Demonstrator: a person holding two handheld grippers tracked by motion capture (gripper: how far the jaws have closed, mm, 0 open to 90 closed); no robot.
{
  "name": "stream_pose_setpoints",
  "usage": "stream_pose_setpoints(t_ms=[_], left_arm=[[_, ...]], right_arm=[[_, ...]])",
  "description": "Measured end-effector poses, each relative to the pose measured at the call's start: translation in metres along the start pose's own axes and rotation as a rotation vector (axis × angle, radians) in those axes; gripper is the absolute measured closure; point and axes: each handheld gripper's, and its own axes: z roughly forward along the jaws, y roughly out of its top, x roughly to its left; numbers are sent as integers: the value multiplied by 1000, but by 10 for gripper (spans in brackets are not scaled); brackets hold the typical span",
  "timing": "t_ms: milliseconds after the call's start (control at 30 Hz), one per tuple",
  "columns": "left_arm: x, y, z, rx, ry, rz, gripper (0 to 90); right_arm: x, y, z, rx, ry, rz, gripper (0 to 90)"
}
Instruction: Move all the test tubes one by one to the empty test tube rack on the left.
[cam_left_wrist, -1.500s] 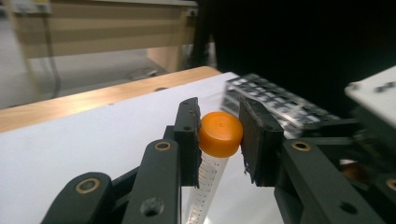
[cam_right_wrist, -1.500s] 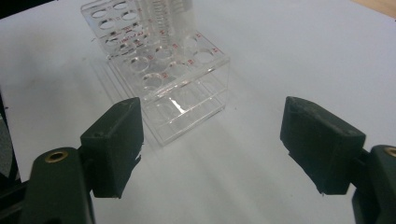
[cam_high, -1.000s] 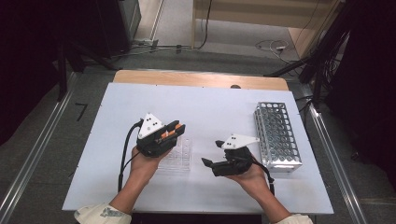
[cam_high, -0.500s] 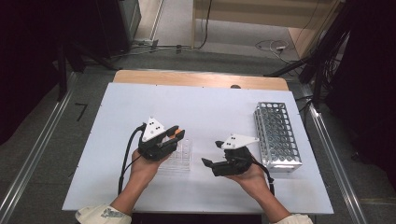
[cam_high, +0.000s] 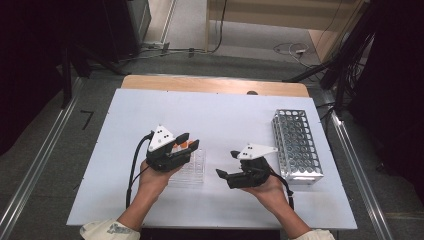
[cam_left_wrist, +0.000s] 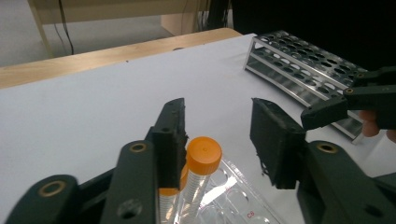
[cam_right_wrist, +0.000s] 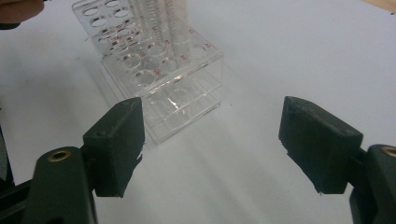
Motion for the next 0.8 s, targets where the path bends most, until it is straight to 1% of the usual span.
stream_pose_setpoints(t_ms=[67,167,333,433,533,700,800], left_arm=[[-1,1,-1,-2,-4,1,488],[-2,2,-2,1,-9,-9,420],[-3,3,-4,0,5,-12,337],[-2,3,-5,-5,11,-24,310],[0,3,-7,-4,18,-23,293],[1,3,-8,1,31,-23,273],[4,3,-12,-2,39,-21,257]], right_arm=[[-1,0,-1,-8,-2,1,210],[-2,0,-2,-15,-7,8,210],[-5,0,-4,-28,-16,19,208],[-7,0,-6,-38,-24,25,207],[-10,0,-8,-48,-34,41,206],[-12,0,-10,-56,-41,46,203],[-13,0,-12,-61,-50,52,203]])
